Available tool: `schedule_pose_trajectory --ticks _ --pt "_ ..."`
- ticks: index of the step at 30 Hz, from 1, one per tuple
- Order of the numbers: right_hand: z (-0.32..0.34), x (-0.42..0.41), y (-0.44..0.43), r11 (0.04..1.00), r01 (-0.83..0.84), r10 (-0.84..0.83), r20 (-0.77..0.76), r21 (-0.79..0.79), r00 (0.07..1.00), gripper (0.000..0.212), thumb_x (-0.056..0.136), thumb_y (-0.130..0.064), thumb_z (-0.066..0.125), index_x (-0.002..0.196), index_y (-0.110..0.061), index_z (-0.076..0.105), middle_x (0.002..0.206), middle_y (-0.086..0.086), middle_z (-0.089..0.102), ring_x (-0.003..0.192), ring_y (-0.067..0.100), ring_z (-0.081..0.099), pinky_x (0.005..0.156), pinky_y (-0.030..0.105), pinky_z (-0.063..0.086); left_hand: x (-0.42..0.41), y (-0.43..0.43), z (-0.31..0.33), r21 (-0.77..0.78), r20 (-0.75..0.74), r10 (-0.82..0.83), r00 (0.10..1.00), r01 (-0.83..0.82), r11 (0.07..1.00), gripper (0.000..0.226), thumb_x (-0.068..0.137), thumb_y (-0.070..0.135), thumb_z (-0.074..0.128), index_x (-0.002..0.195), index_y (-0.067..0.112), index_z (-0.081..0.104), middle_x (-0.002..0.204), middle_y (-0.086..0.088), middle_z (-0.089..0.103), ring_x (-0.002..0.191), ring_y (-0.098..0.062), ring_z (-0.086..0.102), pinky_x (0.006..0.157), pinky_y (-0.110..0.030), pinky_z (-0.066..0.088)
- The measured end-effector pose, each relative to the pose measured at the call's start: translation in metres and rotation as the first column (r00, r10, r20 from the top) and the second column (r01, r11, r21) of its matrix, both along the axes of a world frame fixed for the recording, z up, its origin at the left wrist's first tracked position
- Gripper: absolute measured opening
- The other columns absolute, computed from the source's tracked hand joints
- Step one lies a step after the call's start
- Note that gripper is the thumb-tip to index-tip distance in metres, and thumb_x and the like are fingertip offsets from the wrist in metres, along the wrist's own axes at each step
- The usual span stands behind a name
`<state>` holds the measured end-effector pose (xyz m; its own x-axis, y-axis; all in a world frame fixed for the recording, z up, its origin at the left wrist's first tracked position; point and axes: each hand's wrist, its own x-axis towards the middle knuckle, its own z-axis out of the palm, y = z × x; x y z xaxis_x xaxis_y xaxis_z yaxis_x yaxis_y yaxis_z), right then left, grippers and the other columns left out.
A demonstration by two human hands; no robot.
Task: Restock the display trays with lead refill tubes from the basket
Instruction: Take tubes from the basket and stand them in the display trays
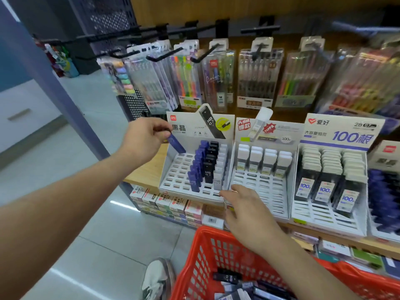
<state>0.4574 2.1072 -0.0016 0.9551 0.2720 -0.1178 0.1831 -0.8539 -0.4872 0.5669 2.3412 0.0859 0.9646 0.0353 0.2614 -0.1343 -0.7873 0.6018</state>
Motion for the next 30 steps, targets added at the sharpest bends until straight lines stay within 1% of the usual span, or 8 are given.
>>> schedule_pose_trajectory --ticks 3,7,12,15,22,25,27,30 --pt "0.0 0.005 0.01 0.995 -0.032 0.031 -0.016 -0.096 0.999 0.055 0.101 -0.022 0.04 0.154 -0.03 0.026 0.163 0.006 0.014 0.15 0.023 0.011 0.122 0.039 0.016 0.011 -0.003 -0.008 0.115 0.005 0.0 1.0 0.0 0.993 0.017 0.088 0.009 0.064 0.103 0.012 0.073 0.091 0.0 0.069 0.092 -0.018 0.064 0.091 -0.025 0.046" --pt "-0.004 0.013 0.017 0.99 -0.015 0.018 0.021 -0.141 1.0 0.058 0.1 -0.022 0.039 0.155 -0.029 0.022 0.162 0.008 0.016 0.148 0.025 0.013 0.122 0.035 0.016 0.025 -0.015 -0.022 0.195 -0.049 -0.073 0.996 0.081 0.977 0.022 0.09 0.012 0.062 0.11 0.009 0.071 0.112 -0.005 0.069 0.109 -0.021 0.059 0.094 -0.021 0.038" --pt "-0.011 0.017 0.019 0.984 -0.009 0.012 0.016 -0.177 1.0 0.06 0.101 -0.022 0.036 0.156 -0.031 0.015 0.16 0.006 0.02 0.145 0.023 0.019 0.12 0.033 0.019 0.034 -0.021 -0.043 0.165 -0.055 -0.115 0.992 0.123 0.979 0.022 0.09 0.012 0.063 0.11 0.009 0.071 0.114 -0.005 0.069 0.11 -0.021 0.06 0.097 -0.024 0.041" --pt "-0.017 0.018 0.018 0.979 -0.002 0.006 0.02 -0.205 1.0 0.055 0.101 -0.023 0.036 0.154 -0.028 0.026 0.161 0.005 0.02 0.145 0.023 0.02 0.119 0.034 0.021 0.039 -0.022 -0.045 0.117 -0.05 -0.101 0.994 0.107 0.987 0.023 0.09 0.013 0.063 0.112 0.011 0.071 0.115 -0.004 0.069 0.111 -0.018 0.059 0.098 -0.022 0.04" --pt "-0.021 0.019 0.015 0.98 0.007 0.007 0.069 -0.2 0.998 0.049 0.101 -0.02 0.038 0.149 -0.029 0.038 0.159 0.003 0.024 0.142 0.022 0.023 0.117 0.032 0.024 0.042 -0.027 -0.041 0.317 -0.133 -0.206 0.97 0.238 0.918 0.027 0.097 0.013 0.053 0.119 0.015 0.067 0.12 -0.006 0.067 0.115 -0.022 0.059 0.099 -0.023 0.039" --pt "-0.022 0.019 0.014 0.979 -0.006 0.023 0.079 -0.203 0.997 0.048 0.101 -0.02 0.037 0.149 -0.03 0.038 0.158 0.001 0.023 0.142 0.02 0.022 0.117 0.031 0.023 0.042 -0.03 -0.04 0.324 -0.166 -0.163 0.972 0.21 0.922 0.036 0.099 0.006 0.045 0.13 0.018 0.059 0.129 -0.001 0.062 0.119 -0.017 0.055 0.088 -0.01 0.033" --pt "-0.023 0.019 0.014 0.98 0.0 0.017 0.084 -0.198 0.996 0.048 0.101 -0.02 0.038 0.147 -0.029 0.041 0.157 0.002 0.025 0.141 0.021 0.024 0.116 0.032 0.025 0.044 -0.031 -0.044 0.242 -0.135 -0.127 0.983 0.157 0.958 0.03 0.097 0.006 0.048 0.122 0.015 0.062 0.117 -0.004 0.067 0.107 -0.017 0.061 0.078 -0.009 0.037" --pt "-0.025 0.018 0.015 0.982 0.014 0.004 0.094 -0.19 0.996 0.048 0.099 -0.019 0.04 0.147 -0.028 0.042 0.156 0.003 0.027 0.14 0.022 0.027 0.116 0.034 0.027 0.046 -0.033 -0.052 0.18 -0.127 -0.096 0.987 0.119 0.976 0.016 0.094 0.011 0.056 0.105 0.015 0.067 0.1 -0.005 0.069 0.095 -0.02 0.063 0.084 -0.025 0.048"
